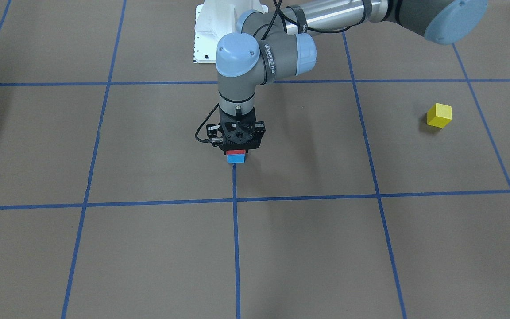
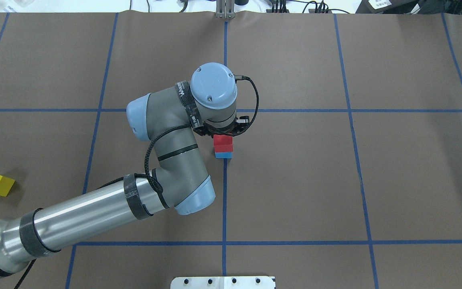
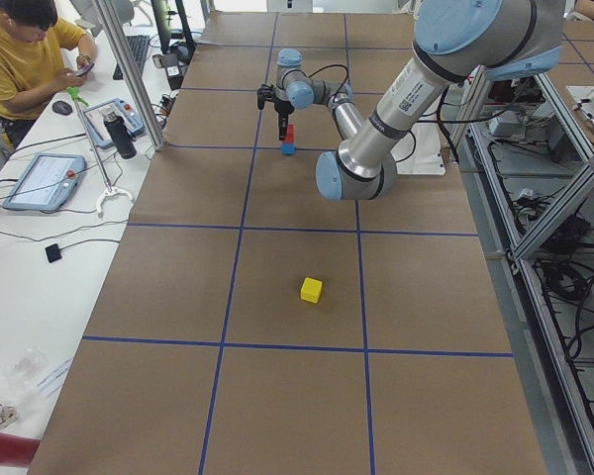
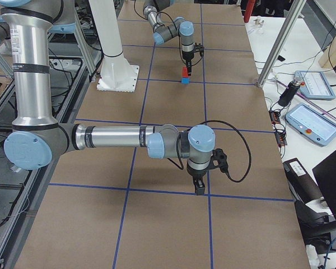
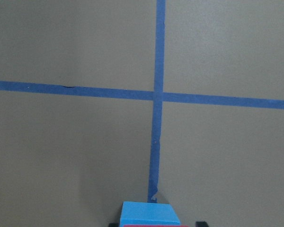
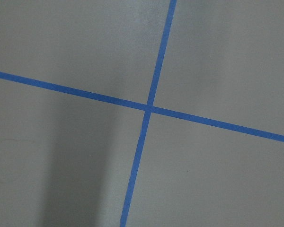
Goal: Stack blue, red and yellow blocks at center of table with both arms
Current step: 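Lower the red cube onto the blue cube and open the left gripper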
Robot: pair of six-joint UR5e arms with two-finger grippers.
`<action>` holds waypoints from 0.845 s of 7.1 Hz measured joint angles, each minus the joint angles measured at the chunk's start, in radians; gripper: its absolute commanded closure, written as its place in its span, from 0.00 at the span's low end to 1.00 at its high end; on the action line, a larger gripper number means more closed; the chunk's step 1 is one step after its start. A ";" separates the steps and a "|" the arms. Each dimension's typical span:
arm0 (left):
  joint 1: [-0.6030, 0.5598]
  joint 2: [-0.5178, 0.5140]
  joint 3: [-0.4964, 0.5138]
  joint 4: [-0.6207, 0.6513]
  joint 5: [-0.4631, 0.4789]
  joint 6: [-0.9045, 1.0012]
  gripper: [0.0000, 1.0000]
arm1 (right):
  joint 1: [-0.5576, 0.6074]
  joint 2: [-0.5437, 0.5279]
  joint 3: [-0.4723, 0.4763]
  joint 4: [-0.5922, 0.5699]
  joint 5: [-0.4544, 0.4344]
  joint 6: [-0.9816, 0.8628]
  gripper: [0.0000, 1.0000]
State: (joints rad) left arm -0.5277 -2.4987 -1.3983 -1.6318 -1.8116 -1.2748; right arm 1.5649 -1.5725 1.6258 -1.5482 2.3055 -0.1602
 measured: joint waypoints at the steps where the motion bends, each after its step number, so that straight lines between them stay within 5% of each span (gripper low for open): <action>1: 0.000 0.003 0.000 0.000 0.003 0.000 0.73 | 0.001 -0.001 -0.002 0.007 0.000 0.002 0.00; 4: 0.000 0.003 -0.004 0.000 0.005 0.000 0.71 | 0.001 -0.001 -0.004 0.012 0.000 0.004 0.00; 6: 0.001 0.002 -0.005 0.000 0.005 -0.001 0.56 | 0.001 -0.001 -0.005 0.013 0.000 0.003 0.00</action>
State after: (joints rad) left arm -0.5268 -2.4970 -1.4034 -1.6322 -1.8070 -1.2754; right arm 1.5661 -1.5738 1.6209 -1.5355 2.3055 -0.1575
